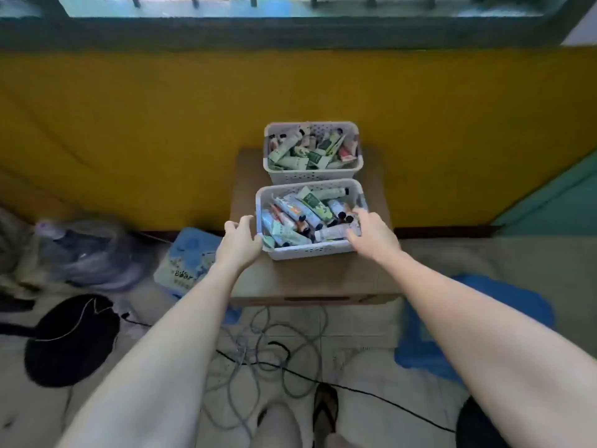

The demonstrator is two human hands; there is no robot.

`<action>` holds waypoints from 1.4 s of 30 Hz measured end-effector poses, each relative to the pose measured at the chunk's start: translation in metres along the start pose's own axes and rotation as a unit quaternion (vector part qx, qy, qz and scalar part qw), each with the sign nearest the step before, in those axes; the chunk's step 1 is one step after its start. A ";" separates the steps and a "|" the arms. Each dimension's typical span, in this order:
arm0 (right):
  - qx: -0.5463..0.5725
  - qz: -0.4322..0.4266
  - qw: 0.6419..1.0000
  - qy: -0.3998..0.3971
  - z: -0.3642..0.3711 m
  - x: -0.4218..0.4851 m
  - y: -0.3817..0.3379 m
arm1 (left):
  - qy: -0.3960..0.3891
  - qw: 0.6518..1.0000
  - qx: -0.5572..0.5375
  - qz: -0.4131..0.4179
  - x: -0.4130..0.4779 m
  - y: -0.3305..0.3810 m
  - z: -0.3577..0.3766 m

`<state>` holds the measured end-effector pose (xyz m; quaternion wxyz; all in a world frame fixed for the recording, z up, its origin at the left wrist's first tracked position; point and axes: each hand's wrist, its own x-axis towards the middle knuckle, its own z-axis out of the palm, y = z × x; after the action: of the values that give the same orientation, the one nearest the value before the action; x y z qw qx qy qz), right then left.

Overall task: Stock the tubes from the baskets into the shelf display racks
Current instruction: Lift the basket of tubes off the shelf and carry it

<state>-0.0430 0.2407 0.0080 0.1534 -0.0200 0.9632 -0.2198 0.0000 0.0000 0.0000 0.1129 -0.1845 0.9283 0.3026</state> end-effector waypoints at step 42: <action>0.239 -0.142 0.961 0.014 0.005 -0.037 -0.106 | 0.318 0.904 -0.204 -0.199 -0.121 -0.068 -0.062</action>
<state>-0.0088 0.1466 0.0597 0.1074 -0.1160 0.8722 -0.4629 0.1310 -0.0552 0.0530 -0.1701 -0.4710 0.7770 0.3815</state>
